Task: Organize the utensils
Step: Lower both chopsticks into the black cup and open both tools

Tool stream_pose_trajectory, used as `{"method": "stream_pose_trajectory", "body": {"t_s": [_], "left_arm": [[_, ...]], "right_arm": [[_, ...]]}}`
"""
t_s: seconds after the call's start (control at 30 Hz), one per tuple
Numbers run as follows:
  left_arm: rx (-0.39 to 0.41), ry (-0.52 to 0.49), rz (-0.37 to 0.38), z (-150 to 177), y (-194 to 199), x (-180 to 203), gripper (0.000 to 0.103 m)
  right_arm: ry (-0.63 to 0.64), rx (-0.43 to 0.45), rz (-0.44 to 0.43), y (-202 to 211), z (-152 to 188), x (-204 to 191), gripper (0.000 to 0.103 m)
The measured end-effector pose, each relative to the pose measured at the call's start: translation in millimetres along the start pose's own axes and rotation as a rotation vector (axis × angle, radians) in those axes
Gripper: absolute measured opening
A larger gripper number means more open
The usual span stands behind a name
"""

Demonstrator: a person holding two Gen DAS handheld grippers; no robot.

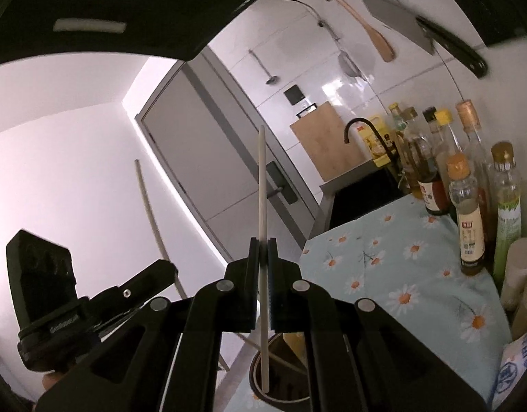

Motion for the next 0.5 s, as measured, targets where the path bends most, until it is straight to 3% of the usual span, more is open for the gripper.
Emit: {"method": "stream_pose_trajectory", "body": {"t_s": [0.23, 0.5], "left_arm": [[-0.003, -0.054, -0.033, 11.1, -18.3, 0.1, 0.004], [-0.058, -0.041, -0.078, 41.6, -50.9, -22.8, 0.004]], "right_arm": [[0.007, 0.015, 0.051, -17.7, 7.4, 17.9, 0.006], [0.064, -0.006, 0.124, -31.0, 30.8, 22.2, 0.006]]}}
Point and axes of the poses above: each gripper's, at about its wrist camera, not at the fingertips, and y roughly against the way its jaws point, x to its right, z to its underside, the point moved 9 cm from there along -y, roughly the way its jaws point, and after that the axes turned 15 degrees about -x, right-handed, at the moved point
